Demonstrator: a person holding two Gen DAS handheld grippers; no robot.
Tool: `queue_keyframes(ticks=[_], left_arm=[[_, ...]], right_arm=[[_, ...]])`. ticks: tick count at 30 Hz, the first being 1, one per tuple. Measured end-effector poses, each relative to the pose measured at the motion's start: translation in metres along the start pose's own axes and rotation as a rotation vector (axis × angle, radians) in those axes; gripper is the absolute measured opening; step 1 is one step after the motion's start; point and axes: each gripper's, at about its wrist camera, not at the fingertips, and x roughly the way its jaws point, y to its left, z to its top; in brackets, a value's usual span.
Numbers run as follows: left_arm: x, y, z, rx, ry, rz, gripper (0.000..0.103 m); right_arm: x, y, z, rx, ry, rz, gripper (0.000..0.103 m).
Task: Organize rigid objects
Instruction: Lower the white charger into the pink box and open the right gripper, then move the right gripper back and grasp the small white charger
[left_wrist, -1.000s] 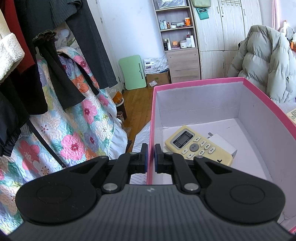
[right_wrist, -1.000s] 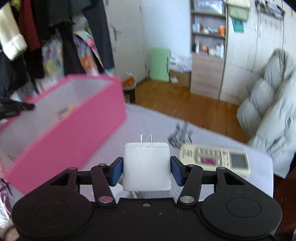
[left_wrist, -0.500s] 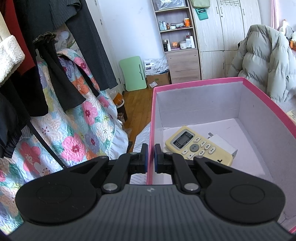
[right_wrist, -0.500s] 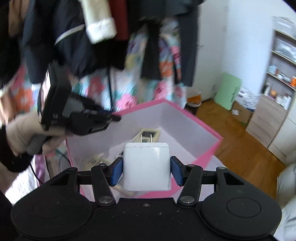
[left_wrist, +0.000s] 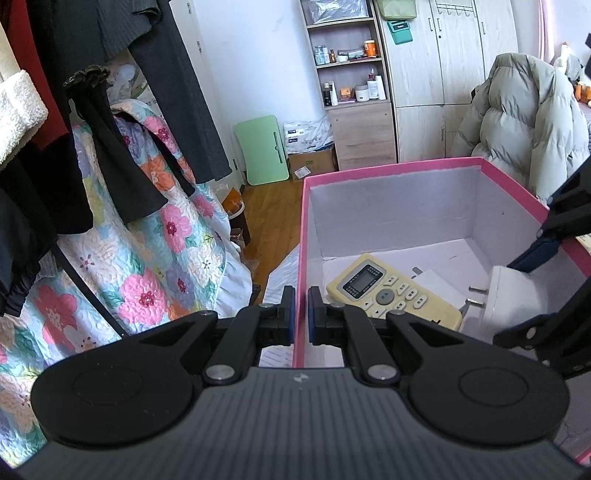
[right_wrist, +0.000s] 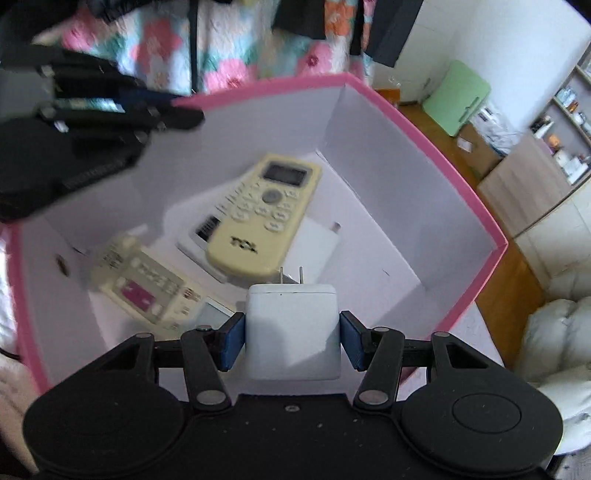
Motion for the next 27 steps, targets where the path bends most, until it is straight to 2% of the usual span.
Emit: queue_keyframes(ticks=[2, 3, 4, 6, 12, 15, 21, 24, 27], left_arm=[[0.000, 0.000, 0.000, 0.004, -0.001, -0.001, 0.006], [0.000, 0.000, 0.000, 0.001, -0.002, -0.002, 0.006], [0.000, 0.000, 0.000, -0.001, -0.002, -0.005, 0.006], [0.000, 0.000, 0.000, 0.000, -0.003, -0.004, 0.006], [0.000, 0.000, 0.000, 0.001, -0.003, -0.004, 0.006], [0.001, -0.001, 0.001, 0.002, -0.002, -0.001, 0.006], [0.001, -0.001, 0.001, 0.002, -0.002, -0.001, 0.006], [0.001, -0.001, 0.001, 0.000, -0.002, 0.000, 0.006], [0.001, -0.001, 0.001, 0.003, -0.001, 0.003, 0.006]], right_arm=[[0.002, 0.006, -0.004, -0.043, 0.012, -0.053, 0.060], [0.001, 0.008, -0.005, -0.049, 0.008, -0.063, 0.067], [-0.001, 0.009, -0.005, -0.040, -0.010, -0.085, 0.069], [-0.009, 0.006, -0.006, -0.020, -0.040, -0.081, 0.069], [-0.064, -0.017, -0.030, 0.116, -0.247, -0.067, 0.070], [-0.084, -0.027, -0.051, 0.183, -0.284, -0.106, 0.070], [-0.105, -0.056, -0.116, 0.447, -0.326, -0.094, 0.070], [-0.096, -0.061, -0.149, 0.576, -0.308, -0.069, 0.071], [-0.075, -0.062, -0.176, 0.708, -0.293, -0.004, 0.071]])
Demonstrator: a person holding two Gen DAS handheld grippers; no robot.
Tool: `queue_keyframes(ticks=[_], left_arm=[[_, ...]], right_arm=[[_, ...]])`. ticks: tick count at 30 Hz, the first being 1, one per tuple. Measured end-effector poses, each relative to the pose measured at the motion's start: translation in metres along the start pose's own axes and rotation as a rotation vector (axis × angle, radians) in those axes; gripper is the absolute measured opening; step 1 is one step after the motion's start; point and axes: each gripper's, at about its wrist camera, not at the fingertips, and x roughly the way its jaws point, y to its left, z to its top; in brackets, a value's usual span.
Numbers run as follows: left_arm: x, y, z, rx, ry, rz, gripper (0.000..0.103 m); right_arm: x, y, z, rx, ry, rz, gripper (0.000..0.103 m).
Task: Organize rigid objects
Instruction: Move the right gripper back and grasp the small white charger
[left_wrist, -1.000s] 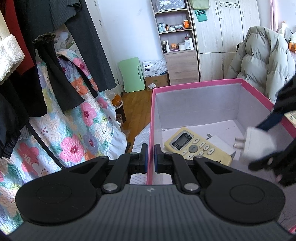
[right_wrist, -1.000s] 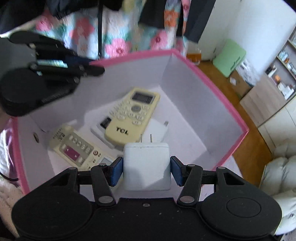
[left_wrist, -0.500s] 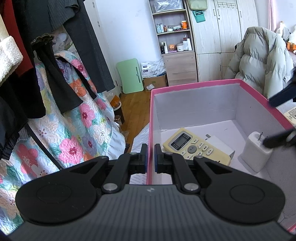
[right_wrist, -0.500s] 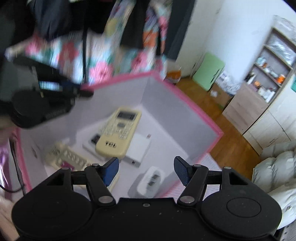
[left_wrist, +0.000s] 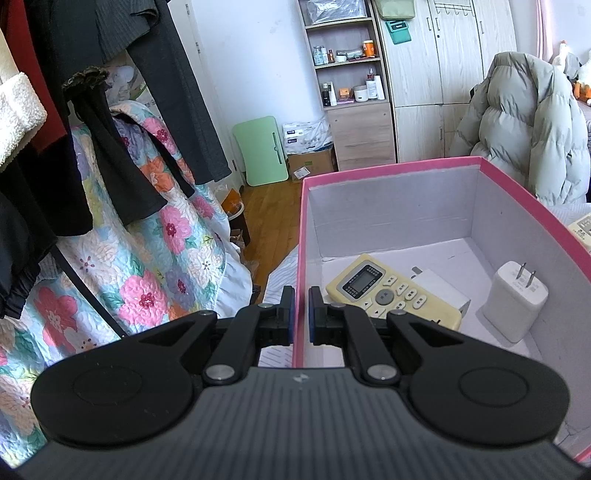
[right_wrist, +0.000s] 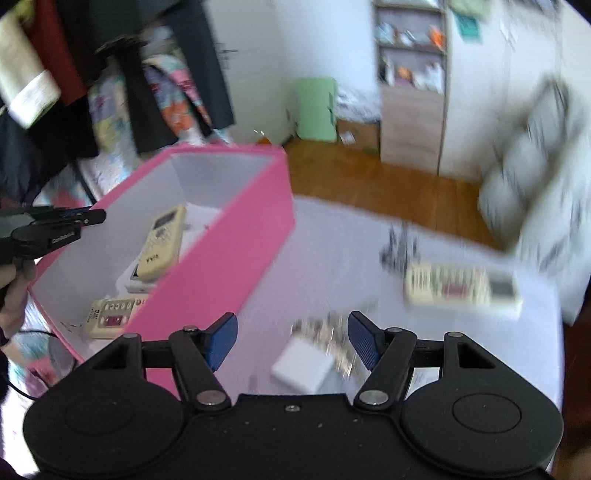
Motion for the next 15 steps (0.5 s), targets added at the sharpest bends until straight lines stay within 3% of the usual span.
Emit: queue_keyframes(ticks=[4, 7, 12, 15], left_arm=[[0.000, 0.000, 0.000, 0.004, 0.002, 0.004, 0.006], [0.000, -0.001, 0.000, 0.011, 0.003, 0.009, 0.006], [-0.001, -0.001, 0.000, 0.013, 0.004, 0.012, 0.006], [-0.001, -0.001, 0.000, 0.016, 0.005, 0.014, 0.006]], right_arm=[[0.020, -0.008, -0.026, 0.127, 0.024, 0.032, 0.071], [0.039, -0.002, -0.034, 0.151, 0.063, 0.072, 0.070], [0.057, 0.017, -0.034, 0.089, 0.079, -0.044, 0.069], [0.074, 0.030, -0.033, 0.054, 0.103, -0.194, 0.070]])
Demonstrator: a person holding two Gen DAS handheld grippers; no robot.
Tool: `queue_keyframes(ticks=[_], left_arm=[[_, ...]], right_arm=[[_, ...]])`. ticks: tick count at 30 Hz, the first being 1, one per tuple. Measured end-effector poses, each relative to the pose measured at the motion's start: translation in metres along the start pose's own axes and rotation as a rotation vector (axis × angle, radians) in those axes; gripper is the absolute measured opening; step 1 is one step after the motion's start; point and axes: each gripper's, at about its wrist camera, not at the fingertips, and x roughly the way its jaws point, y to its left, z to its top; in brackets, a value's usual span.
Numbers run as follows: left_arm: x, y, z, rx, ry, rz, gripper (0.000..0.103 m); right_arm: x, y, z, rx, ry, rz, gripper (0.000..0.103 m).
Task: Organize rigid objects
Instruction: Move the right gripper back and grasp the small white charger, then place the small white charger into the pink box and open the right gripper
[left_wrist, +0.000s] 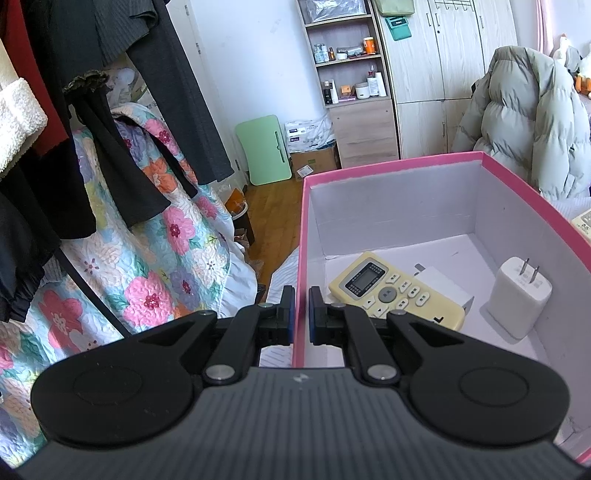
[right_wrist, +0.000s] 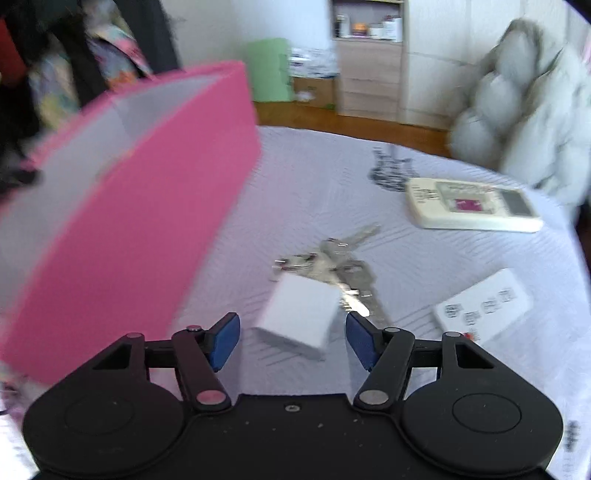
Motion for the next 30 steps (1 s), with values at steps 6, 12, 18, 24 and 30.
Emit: queue_keyframes(ticks=[6, 12, 18, 24, 30], left_arm=[[-0.001, 0.000, 0.000, 0.008, 0.001, 0.003, 0.006], [-0.002, -0.001, 0.000, 0.008, 0.001, 0.004, 0.006], [-0.001, -0.002, 0.001, 0.004, 0.001, 0.005, 0.006], [-0.001, -0.002, 0.001, 0.002, 0.000, 0.004, 0.006], [-0.001, -0.003, 0.001, 0.004, 0.000, 0.004, 0.006]], right_arm=[[-0.005, -0.001, -0.002, 0.032, -0.051, 0.001, 0.053], [-0.035, -0.017, 0.004, 0.087, -0.092, 0.088, 0.051], [-0.074, 0.005, 0.011, 0.028, -0.199, 0.147, 0.028], [-0.077, 0.022, 0.019, -0.005, -0.212, 0.210, 0.027], [-0.102, 0.023, 0.030, -0.027, -0.269, 0.221, 0.027]])
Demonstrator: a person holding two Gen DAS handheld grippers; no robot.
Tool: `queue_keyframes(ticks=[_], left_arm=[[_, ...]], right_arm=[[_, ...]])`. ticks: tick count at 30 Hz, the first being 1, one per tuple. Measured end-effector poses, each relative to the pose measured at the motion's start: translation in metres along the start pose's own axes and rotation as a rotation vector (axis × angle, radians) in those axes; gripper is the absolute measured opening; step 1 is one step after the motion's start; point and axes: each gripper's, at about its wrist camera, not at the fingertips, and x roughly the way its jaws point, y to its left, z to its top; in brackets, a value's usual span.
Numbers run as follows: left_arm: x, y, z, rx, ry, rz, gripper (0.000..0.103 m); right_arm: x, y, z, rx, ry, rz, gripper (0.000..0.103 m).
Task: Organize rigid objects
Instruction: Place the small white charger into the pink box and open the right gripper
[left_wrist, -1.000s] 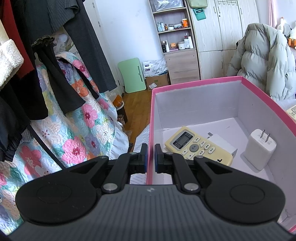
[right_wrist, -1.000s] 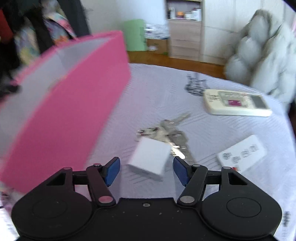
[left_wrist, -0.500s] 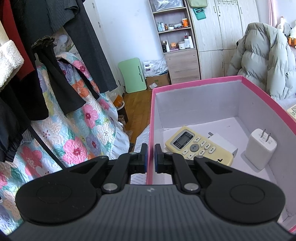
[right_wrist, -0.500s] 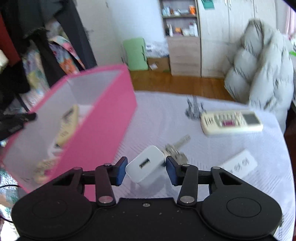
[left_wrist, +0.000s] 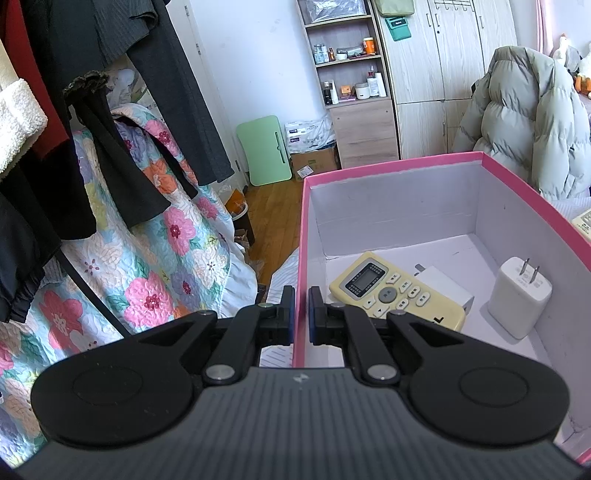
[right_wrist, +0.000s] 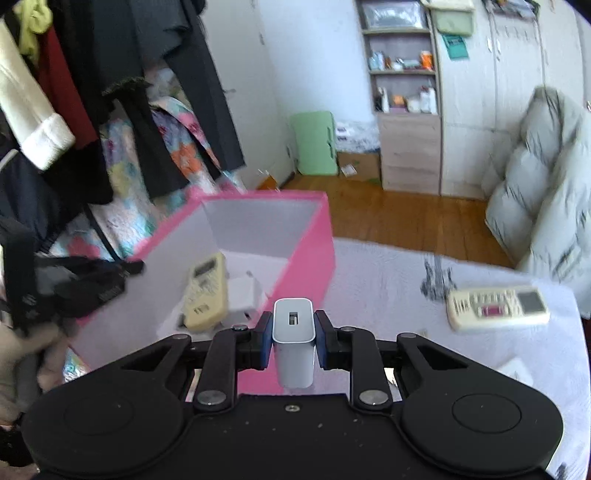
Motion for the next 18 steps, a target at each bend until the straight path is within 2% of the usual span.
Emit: queue_keyframes(ticks=[3, 5, 9, 13, 18], left_arm=[[0.000, 0.000, 0.000, 0.008, 0.001, 0.006, 0.006], [0.000, 0.000, 0.000, 0.014, 0.002, 0.011, 0.006], [0.000, -0.002, 0.001, 0.023, 0.004, 0.017, 0.006], [0.001, -0.004, 0.002, 0.035, 0.007, 0.026, 0.006], [0.001, -0.005, 0.002, 0.046, 0.009, 0.031, 0.006]], right_arm=[[-0.008, 0.012, 0.019, -0.054, -0.017, 0.061, 0.027], [-0.006, 0.022, 0.031, -0.091, 0.011, 0.128, 0.027], [0.023, 0.041, 0.045, -0.119, 0.149, 0.259, 0.027], [0.061, 0.058, 0.043, -0.124, 0.272, 0.322, 0.027], [0.109, 0.065, 0.033, -0.033, 0.400, 0.381, 0.027]])
